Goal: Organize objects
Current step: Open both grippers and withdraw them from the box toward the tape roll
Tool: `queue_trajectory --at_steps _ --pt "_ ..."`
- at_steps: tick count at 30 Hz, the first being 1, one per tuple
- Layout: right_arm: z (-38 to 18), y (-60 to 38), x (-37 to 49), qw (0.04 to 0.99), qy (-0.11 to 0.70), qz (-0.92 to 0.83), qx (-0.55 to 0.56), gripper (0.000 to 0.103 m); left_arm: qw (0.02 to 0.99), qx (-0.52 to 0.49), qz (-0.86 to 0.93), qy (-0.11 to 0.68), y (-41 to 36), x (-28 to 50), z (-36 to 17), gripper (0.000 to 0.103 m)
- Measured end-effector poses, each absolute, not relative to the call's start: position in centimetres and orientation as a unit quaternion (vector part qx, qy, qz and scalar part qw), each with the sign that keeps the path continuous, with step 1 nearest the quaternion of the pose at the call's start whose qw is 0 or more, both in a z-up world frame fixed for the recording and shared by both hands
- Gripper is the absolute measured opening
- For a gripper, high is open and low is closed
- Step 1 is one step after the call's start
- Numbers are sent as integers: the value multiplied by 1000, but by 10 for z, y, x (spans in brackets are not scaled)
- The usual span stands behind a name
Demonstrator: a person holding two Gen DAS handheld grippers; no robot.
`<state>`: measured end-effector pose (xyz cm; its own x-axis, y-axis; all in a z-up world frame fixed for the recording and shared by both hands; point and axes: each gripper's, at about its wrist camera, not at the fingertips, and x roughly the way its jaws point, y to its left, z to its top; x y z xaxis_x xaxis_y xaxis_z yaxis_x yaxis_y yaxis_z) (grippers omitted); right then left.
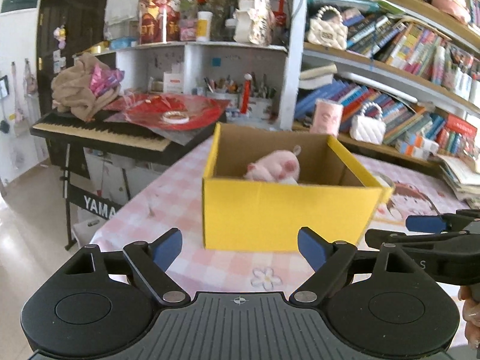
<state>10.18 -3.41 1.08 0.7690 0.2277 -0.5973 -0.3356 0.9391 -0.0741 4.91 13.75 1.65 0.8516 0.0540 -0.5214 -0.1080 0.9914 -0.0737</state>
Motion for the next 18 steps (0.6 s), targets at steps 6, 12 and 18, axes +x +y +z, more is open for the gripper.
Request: queue_trajectory --at_steps 6,12,18 --pt "2 -47 74 938 315 121 -76 66 957 -38 10 288 126 36 9 87" --pt "-3 -61 52 941 320 88 -68 75 952 -27 -19 303 111 29 3 91" --pt "-9 -83 31 942 326 48 -60 80 947 -18 -61 314 90 27 -3 91"
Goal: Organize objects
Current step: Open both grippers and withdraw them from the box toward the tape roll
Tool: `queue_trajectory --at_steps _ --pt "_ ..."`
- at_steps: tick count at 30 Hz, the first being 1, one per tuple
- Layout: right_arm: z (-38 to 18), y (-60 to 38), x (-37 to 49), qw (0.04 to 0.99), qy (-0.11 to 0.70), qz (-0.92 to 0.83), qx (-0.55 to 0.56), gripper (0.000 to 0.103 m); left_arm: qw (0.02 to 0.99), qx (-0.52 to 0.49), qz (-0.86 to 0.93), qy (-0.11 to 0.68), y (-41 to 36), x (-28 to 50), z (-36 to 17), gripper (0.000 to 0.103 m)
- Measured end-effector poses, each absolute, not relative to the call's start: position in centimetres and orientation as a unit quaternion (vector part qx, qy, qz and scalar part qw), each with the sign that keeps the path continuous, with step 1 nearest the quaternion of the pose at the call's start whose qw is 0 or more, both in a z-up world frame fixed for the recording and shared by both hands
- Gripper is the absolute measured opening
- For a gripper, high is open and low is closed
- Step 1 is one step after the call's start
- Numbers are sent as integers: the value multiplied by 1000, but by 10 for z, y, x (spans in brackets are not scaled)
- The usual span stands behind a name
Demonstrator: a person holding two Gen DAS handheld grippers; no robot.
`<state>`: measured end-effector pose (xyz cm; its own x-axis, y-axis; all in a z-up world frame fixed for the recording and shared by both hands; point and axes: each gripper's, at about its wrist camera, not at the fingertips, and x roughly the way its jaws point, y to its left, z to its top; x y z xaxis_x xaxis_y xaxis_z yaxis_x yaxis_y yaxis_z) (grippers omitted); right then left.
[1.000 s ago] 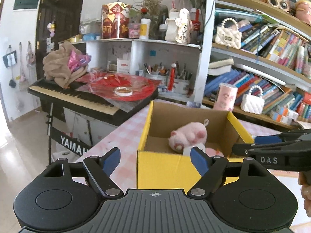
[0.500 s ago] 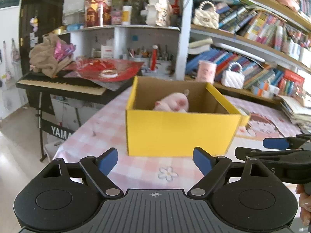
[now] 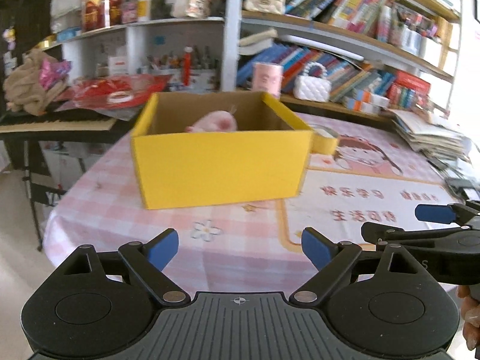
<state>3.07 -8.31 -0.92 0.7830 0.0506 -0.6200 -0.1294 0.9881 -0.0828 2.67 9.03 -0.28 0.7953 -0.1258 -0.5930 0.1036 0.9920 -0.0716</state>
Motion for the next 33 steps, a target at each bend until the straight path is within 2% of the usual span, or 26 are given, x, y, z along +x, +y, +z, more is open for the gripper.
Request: queue_trajectory --at_steps 18,33 --pt "-16 -171 -8 934 342 -100 -5 82 926 29 -194 323 9 42 -8 91" --pt "-25 -206 23 923 365 -122 -3 84 915 39 -216 339 -32 80 -17 91"
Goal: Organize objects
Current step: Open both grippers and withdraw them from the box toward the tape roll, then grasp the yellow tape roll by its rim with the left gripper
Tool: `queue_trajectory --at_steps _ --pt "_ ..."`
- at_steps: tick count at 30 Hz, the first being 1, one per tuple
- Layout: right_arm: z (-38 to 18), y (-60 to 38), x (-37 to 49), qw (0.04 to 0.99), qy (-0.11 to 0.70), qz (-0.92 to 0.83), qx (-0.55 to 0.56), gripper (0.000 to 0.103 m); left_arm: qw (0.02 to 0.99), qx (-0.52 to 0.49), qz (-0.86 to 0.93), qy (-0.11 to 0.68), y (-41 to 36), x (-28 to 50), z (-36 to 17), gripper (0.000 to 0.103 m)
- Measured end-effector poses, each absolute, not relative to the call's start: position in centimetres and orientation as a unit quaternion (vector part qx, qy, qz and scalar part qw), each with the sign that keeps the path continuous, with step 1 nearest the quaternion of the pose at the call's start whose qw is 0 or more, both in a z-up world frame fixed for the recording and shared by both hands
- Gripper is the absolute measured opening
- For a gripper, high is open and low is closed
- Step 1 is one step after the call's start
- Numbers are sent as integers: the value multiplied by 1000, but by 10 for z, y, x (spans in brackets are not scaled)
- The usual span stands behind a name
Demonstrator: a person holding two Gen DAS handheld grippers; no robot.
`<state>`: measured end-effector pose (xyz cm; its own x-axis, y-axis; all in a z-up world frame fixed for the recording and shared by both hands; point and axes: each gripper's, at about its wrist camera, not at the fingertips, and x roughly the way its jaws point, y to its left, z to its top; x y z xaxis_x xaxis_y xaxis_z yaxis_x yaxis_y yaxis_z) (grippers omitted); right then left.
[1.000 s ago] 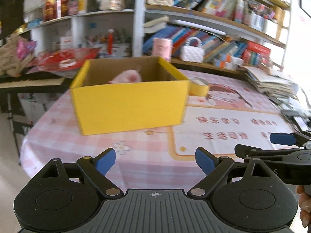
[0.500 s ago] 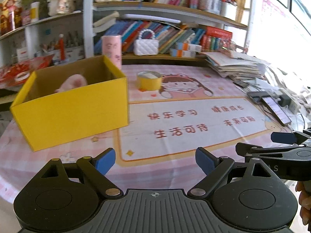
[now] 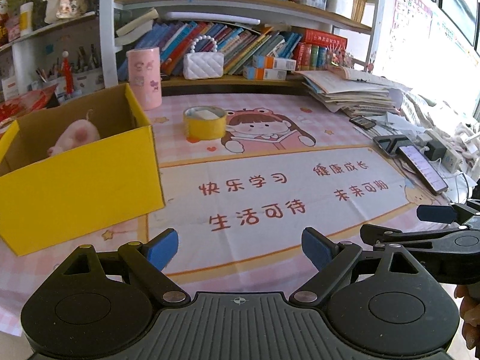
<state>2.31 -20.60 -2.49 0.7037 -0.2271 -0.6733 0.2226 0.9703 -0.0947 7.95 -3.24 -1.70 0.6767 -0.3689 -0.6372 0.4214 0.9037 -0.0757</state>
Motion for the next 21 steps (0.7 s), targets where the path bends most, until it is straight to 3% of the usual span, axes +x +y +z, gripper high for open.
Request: queue_trajectory --at_steps 21 --pt "-18 -267 135 930 358 -86 5 84 929 21 -156 335 -84 173 -8 91"
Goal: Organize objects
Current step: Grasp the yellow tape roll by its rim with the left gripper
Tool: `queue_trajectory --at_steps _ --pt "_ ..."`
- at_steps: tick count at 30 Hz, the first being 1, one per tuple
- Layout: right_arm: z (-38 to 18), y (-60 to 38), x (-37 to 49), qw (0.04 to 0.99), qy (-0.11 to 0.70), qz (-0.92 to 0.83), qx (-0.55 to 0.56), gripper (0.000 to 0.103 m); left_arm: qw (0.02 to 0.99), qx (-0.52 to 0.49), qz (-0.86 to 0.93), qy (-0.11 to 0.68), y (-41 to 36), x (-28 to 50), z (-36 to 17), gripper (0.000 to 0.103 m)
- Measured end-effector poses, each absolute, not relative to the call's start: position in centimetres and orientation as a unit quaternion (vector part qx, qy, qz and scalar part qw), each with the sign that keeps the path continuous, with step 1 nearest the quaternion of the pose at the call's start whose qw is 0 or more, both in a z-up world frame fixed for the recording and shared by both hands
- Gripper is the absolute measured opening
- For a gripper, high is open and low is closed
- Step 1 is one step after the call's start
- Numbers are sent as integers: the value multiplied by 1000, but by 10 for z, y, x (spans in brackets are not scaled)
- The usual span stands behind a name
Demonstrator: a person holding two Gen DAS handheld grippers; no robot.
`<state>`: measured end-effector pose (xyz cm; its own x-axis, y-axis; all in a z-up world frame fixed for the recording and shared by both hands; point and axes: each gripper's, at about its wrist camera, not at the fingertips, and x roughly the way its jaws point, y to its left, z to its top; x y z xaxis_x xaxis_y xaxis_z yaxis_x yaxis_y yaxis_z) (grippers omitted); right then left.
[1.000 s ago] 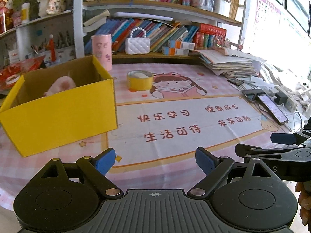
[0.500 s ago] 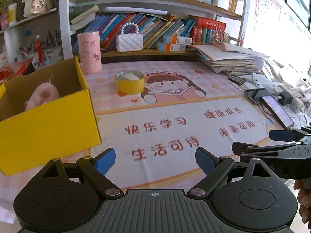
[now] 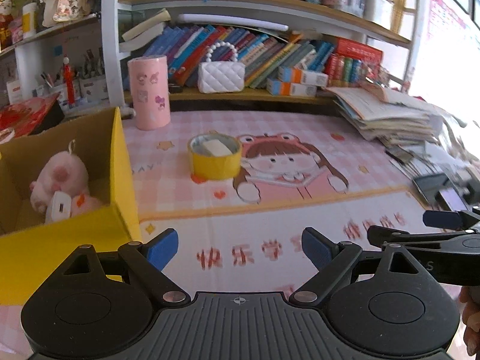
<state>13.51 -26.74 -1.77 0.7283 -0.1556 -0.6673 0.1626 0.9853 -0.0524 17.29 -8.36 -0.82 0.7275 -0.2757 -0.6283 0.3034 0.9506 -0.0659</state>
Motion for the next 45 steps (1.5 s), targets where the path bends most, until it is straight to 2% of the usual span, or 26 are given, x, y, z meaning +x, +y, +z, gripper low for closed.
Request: queue_trajectory --at_steps 18,30,36,45 --pt "-16 -319 226 936 350 -33 21 87 933 2 -47 356 -135 299 -34 91" --pt "-29 -343 237 927 374 -19 19 89 927 23 -2 375 -153 372 -72 91" --pt "-33 -354 234 924 380 -30 24 89 927 37 -19 373 -160 381 -76 88" --pt "-36 -352 239 923 382 -25 33 89 929 44 -107 352 -169 333 -49 87"
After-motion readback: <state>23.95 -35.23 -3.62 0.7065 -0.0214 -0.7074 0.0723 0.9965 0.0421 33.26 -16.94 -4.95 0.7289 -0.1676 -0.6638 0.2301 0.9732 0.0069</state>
